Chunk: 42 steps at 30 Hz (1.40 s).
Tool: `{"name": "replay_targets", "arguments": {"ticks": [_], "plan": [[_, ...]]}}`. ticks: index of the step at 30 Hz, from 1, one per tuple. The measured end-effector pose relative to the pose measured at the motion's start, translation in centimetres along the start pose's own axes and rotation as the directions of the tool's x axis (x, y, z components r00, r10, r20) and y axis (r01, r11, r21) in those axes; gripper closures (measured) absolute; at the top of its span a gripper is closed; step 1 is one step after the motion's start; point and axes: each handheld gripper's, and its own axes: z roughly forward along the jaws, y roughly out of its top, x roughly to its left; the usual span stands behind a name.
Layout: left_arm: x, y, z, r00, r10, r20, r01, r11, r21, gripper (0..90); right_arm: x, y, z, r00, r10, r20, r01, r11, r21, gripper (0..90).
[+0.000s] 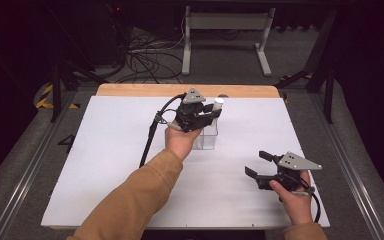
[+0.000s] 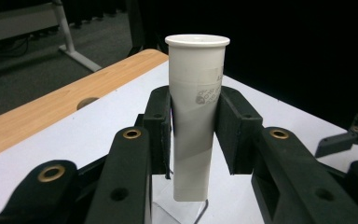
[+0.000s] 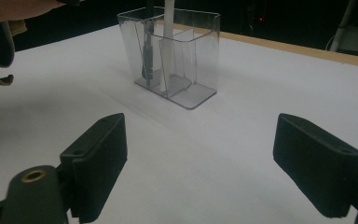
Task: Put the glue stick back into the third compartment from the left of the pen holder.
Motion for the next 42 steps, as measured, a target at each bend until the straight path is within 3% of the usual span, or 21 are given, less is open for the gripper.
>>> {"name": "replay_targets", "arguments": {"ticks": [10,17,23,24,27,28,29,37,42], "plan": [[0.9,-0.5,1.1,0.9988,-0.033,-0.037,0.034,0.9993,0.014,67.7,0.0,-0.1,0.1,1.0,-0.002,-0.001,0.002,1.0,0.007,18.0],[1.2,-0.7,1.5,0.9987,-0.022,-0.047,0.023,0.9996,0.017,67.6,0.0,-0.1,0.2,1.0,-0.002,-0.001,0.002,1.0,0.009,18.0],[1.5,-1.2,1.3,0.9996,-0.021,-0.017,0.022,0.999,0.04,67.6,-0.2,0.0,-0.1,1.0,0.006,0.004,-0.006,1.0,-0.002,18.0],[1.4,-1.3,1.3,0.9992,-0.039,-0.009,0.039,0.9983,0.042,67.6,-0.2,0.0,-0.2,1.0,0.006,0.005,-0.006,1.0,-0.003,18.0],[1.7,-1.5,1.3,0.9998,-0.021,-0.005,0.021,0.9982,0.055,67.7,-0.2,0.0,-0.2,1.0,0.005,0.004,-0.005,1.0,-0.004,18.0],[1.7,-1.7,1.3,0.9992,-0.038,0.009,0.038,0.9975,0.06,67.6,-0.1,0.0,-0.1,1.0,0.003,0.003,-0.003,1.0,-0.004,18.0],[1.8,-1.8,1.3,0.9997,-0.024,0.006,0.024,0.9977,0.064,67.6,-0.1,0.0,-0.1,1.0,0.003,0.003,-0.003,1.0,-0.003,18.0],[1.9,-2.5,1.8,0.9977,-0.063,0.027,0.061,0.9958,0.069,67.5,-0.2,0.0,-0.2,1.0,0.006,0.006,-0.006,1.0,-0.006,18.0],[2.0,-2.8,1.9,0.9985,-0.049,0.027,0.046,0.9952,0.086,67.5,-0.3,0.0,0.0,1.0,-0.002,0.001,0.002,1.0,-0.006,18.0]]}}
